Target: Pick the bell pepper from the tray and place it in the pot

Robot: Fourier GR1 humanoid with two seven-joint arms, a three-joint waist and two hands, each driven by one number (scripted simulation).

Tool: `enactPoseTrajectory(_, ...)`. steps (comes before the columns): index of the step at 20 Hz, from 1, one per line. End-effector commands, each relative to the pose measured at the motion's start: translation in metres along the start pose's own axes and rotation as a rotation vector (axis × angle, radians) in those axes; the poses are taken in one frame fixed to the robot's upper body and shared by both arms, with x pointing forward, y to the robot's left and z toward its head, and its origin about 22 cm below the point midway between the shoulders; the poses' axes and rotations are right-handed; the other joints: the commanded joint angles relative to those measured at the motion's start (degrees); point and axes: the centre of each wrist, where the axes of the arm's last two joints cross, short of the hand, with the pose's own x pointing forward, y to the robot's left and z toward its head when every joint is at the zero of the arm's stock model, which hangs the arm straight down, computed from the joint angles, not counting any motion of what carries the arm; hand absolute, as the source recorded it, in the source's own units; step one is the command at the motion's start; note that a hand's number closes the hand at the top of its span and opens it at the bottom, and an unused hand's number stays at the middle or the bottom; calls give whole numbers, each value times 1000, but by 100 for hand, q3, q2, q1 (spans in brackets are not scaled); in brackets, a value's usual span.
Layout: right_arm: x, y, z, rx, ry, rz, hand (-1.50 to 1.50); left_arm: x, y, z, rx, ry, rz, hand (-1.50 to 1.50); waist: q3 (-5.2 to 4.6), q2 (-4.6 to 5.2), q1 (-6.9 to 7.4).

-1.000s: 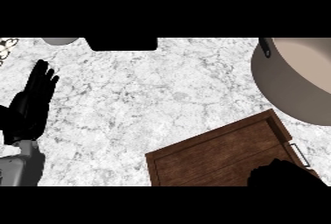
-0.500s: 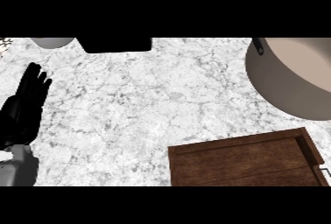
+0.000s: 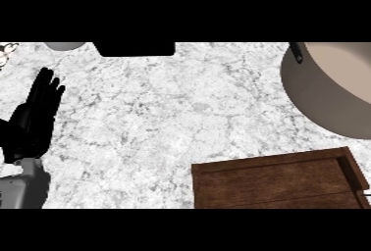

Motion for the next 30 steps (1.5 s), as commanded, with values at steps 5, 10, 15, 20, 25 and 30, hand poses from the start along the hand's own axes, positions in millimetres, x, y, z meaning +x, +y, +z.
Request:
enactPoseTrajectory(5, -24, -67, -19, -130, 63, -81, 150, -10, -9, 0, -29, -30, -6, 0, 4, 33, 217)
enactPoseTrajectory(10, -50, -92, -44, -129, 120, -110, 150, 17, -19, -11, -49, -6, -6, 0, 9, 48, 296)
enactPoseTrajectory(15, -91, -78, -56, -135, 178, -157, 150, 1, -21, -14, -64, -24, -4, 0, 10, 73, 336)
enactPoseTrajectory(20, -115, -61, -92, -194, 149, -83, 150, 2, -36, -14, -70, -2, 4, 0, 16, 82, 381)
enactPoseTrajectory(25, -123, -48, -99, -252, 206, 286, 150, -2, -31, -12, -73, -40, 5, 0, 15, 105, 432)
enactPoseTrajectory(30, -159, -22, -116, -200, 228, 279, 150, 11, -24, -11, -77, -28, -16, 0, 21, 105, 482)
